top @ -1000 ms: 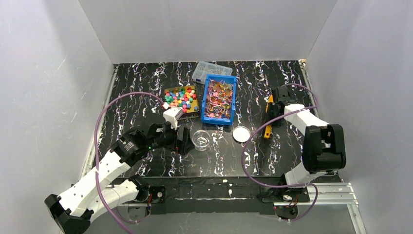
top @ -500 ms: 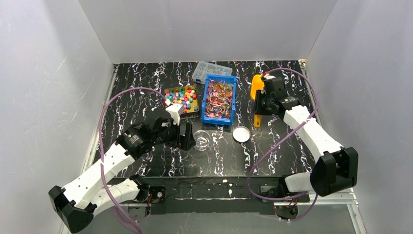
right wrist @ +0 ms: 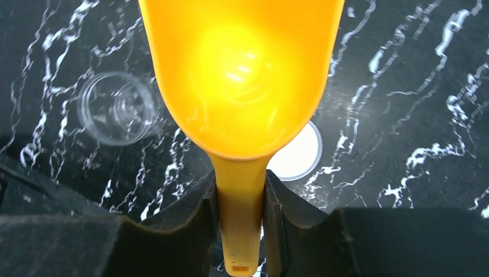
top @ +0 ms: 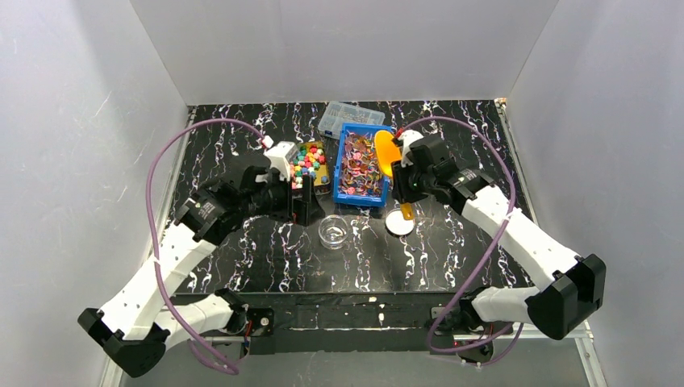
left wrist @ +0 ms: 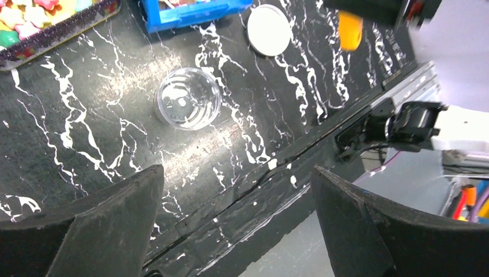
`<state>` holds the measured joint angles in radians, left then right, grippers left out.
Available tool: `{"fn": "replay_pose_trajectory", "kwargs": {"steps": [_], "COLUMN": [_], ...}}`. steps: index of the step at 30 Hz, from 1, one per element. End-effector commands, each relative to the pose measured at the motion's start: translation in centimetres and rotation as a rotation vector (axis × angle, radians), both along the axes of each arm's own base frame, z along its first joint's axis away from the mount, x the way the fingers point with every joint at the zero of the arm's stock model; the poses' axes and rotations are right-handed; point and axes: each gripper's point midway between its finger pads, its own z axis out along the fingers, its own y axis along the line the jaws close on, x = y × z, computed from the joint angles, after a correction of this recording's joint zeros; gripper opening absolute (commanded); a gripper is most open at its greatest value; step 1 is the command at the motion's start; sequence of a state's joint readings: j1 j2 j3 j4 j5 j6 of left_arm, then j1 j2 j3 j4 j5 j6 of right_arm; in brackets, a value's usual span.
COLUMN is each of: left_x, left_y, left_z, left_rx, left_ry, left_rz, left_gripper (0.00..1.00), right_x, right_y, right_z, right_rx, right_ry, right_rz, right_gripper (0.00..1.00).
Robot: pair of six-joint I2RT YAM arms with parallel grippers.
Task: Pack the candies
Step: Adjust the spatula.
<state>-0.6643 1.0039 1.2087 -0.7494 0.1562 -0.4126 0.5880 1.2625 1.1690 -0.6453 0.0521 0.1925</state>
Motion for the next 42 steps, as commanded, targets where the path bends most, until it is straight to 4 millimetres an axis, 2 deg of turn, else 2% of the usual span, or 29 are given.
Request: {"fn": "replay_pose_trajectory", "kwargs": {"steps": [1, 8, 11, 17, 24, 29, 33, 37, 39, 42], "left_x": [-0.4, -0.3, -0.6, -2.3, -3.8, -4.3, -4.2, -4.2, -4.3, -4.3], "left_y": [0.2, 0.8, 0.7, -0.1, -0.1, 0.1, 0.5, 0.7, 0.7, 0.8], "left_z": [1.9, 3.5, 3.9, 4.7, 4.1, 2.3, 1.0, 0.8, 0.8, 0.7], "left_rx": [-0.088, -0.218, -0.269, -0.385, -0.405, -0.394, -0.369, -0.360, -0.358, -0.346], "left_ry": [0.083, 0.170, 0.223, 0.347, 0.385, 0.436, 0.448, 0.439, 0.440, 0.437], "left_rz": [-0.025, -0.036, -0.043, -0.115, -0.126, -0.106, -0.071, -0.063, -0.066, -0.062], "left_gripper": [0.98, 0.98, 0.98, 0.98, 0.98, 0.98, 0.98, 0.98, 0.93, 0.81], "right_x": [-2.0, -7.0, -8.7, -11.1, -12.9, -13.9, -14.8, -15.2, -15.4, -15.8], "right_y": [2.8, 6.4, 6.8, 7.2, 8.1, 8.8, 9.7, 10.0, 10.3, 10.5], "right_z": [3.6, 4.8, 4.1, 3.1, 3.5, 3.9, 4.1, 4.3, 4.5, 4.6], "right_rx": [0.012, -0.038, -0.123, -0.222, -0.275, -0.320, -0.332, -0.346, -0.342, -0.345], "right_ry": [-0.114, -0.209, -0.219, -0.240, -0.293, -0.319, -0.343, -0.359, -0.366, -0.369], "right_rz": [0.166, 0.379, 0.445, 0.524, 0.613, 0.649, 0.688, 0.699, 0.706, 0.715], "right_gripper": [0.01, 0.01, 0.01, 0.01, 0.01, 0.01, 0.01, 0.01, 0.01, 0.01]}}
